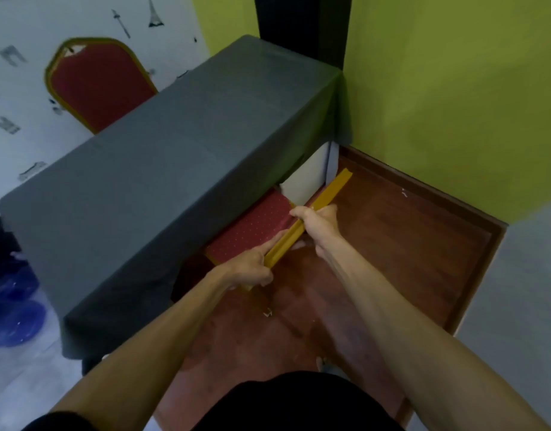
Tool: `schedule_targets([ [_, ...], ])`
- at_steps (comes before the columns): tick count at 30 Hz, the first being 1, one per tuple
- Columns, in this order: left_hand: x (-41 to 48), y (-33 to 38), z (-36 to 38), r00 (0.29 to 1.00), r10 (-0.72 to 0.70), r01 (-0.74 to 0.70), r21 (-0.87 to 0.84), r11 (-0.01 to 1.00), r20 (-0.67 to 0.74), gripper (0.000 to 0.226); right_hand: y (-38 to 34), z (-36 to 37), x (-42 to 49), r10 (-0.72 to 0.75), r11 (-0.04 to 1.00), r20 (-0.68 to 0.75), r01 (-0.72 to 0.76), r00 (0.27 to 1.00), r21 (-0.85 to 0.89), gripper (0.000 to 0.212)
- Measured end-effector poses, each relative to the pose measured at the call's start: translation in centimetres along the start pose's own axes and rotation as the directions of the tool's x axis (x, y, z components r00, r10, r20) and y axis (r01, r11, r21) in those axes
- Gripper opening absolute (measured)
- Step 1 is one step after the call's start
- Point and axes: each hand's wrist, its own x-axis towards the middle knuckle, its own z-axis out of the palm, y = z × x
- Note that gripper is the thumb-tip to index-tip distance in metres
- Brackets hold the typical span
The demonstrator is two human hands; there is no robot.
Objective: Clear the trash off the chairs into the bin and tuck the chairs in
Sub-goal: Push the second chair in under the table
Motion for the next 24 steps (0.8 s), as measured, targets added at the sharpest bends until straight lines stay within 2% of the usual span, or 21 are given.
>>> schedule_targets([
  [6, 1.0, -1.6, -4.1, 0.997, -0.068, 0.066, -0.089, 0.994, -0.02, 0.109, -1.1, 3.8, 2.6, 0.087, 0.996, 0.101, -0.09, 0.991, 0.021, 0.066],
  [10, 1.7, -2.8, -6.9, 0.996, -0.085, 0.081, -0.157, 0.984, -0.02, 0.106, -1.7, 6.6, 4.5, 0.101, 0.994, 0.147, -0.106, 0.984, 0.026, 0.065],
  [19, 2.6, -3.8, -10.1, 0.998, -0.04, 0.046, -0.139, 0.989, 0.047, 0.112, -2.4, 9.4, 6.6, 0.081, 0.997, 0.116, -0.081, 0.99, -0.007, 0.066],
  [22, 2.9, -4.5, -9.8, 1.0, -0.004, 0.008, -0.14, 0.99, 0.024, 0.111, -2.4, 9.7, 6.1, 0.06, 0.998, 0.099, -0.057, 0.993, -0.025, 0.069],
  [24, 2.9, -4.8, -9.7, 1.0, 0.014, -0.014, -0.134, 0.991, -0.004, 0.109, -2.6, 9.8, 5.7, 0.043, 0.999, 0.079, -0.041, 0.996, -0.03, 0.059],
])
